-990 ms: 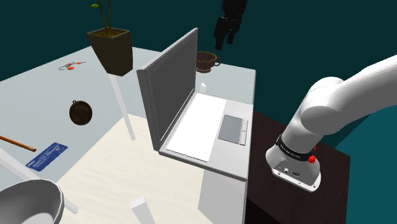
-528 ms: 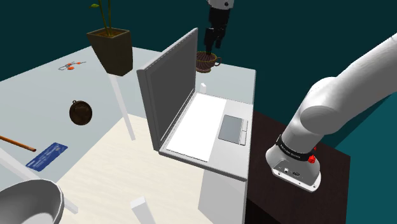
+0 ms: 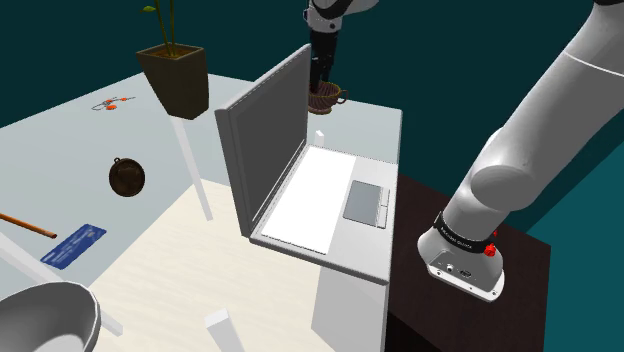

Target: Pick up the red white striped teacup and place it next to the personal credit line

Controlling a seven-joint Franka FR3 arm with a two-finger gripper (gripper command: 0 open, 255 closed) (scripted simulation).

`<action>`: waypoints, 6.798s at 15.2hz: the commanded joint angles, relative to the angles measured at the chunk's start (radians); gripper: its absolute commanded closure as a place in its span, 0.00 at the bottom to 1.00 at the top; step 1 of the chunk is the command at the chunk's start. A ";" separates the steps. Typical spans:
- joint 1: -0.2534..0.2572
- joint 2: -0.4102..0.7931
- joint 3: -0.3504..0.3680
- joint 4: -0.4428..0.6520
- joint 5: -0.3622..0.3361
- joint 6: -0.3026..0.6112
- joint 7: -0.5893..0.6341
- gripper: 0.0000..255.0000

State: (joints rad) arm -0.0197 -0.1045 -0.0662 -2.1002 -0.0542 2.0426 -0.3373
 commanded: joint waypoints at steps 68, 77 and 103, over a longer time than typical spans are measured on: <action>0.127 -0.006 0.148 0.228 -0.003 -0.254 0.228 1.00; 0.225 0.026 0.269 0.270 0.000 -0.278 0.445 1.00; 0.660 0.619 0.496 1.039 -0.216 -0.536 1.037 1.00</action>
State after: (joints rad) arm 0.6204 0.4873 0.4296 -1.0924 -0.2597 1.5128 0.6847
